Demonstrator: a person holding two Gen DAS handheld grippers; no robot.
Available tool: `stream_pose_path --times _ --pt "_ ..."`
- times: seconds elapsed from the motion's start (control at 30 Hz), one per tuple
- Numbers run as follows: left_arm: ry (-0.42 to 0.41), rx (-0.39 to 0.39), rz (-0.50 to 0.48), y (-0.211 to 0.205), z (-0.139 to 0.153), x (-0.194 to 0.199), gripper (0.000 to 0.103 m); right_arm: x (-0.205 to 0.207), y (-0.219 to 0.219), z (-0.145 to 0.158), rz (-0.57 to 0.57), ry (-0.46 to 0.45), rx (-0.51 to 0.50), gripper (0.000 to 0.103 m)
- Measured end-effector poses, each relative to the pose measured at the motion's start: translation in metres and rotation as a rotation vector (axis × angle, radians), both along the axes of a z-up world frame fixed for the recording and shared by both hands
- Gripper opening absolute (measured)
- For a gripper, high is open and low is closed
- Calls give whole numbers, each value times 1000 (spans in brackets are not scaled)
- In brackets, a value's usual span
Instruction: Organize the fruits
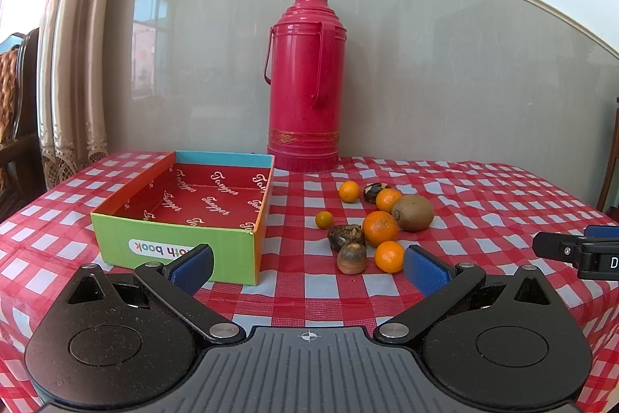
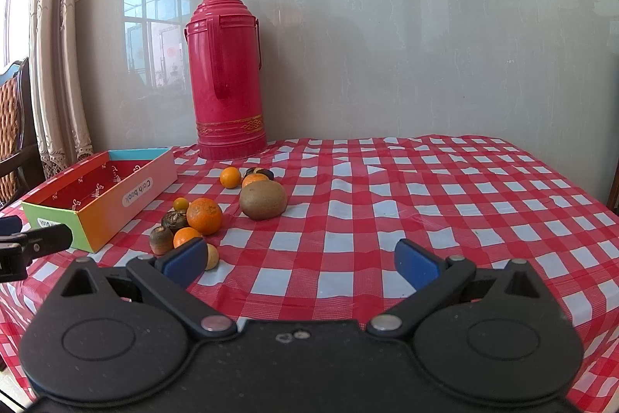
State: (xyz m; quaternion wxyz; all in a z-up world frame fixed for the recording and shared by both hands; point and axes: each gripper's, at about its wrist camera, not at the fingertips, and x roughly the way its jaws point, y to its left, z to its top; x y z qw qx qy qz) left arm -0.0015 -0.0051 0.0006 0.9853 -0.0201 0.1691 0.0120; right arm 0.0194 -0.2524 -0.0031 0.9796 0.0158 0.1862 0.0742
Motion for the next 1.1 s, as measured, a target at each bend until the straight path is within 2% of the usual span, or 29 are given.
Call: stream_pose_path --times 1.1 --pt "-2 0 3 1 1 -1 103 1 2 -1 0 0 1 97"
